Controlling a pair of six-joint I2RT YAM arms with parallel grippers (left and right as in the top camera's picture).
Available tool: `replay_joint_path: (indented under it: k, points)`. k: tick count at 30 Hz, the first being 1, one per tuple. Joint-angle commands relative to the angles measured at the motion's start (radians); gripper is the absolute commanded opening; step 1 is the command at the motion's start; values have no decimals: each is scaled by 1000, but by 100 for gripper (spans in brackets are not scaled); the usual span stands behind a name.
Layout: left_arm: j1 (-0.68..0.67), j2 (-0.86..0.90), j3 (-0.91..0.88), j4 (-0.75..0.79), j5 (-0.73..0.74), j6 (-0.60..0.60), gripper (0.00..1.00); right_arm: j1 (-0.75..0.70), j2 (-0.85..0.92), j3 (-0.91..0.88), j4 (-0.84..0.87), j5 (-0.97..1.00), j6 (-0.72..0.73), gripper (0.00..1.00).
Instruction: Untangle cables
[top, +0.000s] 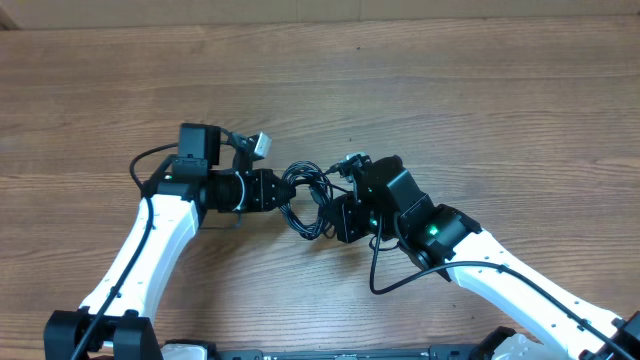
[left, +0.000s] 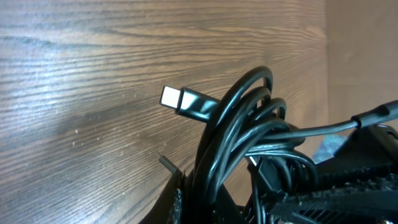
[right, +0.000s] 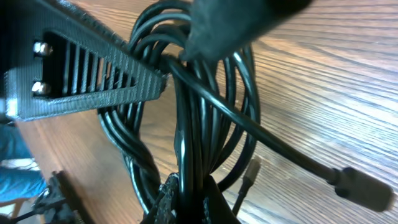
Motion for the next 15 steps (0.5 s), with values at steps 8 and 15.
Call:
replay_joint_path:
  k: [8, 15]
  points:
    - [4, -5, 17, 96, 136, -55, 4, 19, 1, 6, 72, -528, -270, 4]
    - [2, -5, 17, 158, 27, -174, 4, 19, 1, 6, 71, -689, -395, 4]
